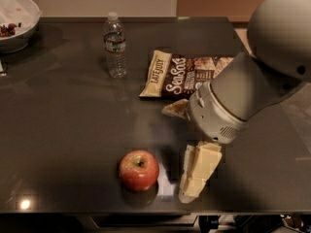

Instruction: Move apple near brown chip bag

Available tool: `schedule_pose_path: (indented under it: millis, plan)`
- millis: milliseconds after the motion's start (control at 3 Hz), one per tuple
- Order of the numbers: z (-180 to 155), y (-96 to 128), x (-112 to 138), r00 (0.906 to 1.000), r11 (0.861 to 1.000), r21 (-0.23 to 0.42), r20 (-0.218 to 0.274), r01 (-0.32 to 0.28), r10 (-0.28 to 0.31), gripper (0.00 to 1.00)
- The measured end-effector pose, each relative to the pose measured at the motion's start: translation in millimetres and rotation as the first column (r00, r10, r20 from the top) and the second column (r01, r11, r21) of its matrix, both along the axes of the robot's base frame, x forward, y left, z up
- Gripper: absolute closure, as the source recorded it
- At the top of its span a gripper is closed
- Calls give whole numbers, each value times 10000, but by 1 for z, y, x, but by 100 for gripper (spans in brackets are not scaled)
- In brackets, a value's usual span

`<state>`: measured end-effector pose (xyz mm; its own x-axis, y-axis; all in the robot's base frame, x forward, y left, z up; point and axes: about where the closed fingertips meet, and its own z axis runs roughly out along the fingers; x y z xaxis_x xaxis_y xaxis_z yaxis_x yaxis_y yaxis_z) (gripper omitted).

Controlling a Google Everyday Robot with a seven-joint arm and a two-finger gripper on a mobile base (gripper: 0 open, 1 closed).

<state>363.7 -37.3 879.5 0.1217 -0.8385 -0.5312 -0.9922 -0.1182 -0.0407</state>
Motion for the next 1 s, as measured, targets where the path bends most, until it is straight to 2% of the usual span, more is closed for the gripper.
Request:
schedule_pose_path:
  millis: [667,1000]
  plan:
    - [-24,40,-20,9971,9969,279,-178,-739,744,0]
    - [-28,52,-21,9963,9956,442,-198,-828,837,0]
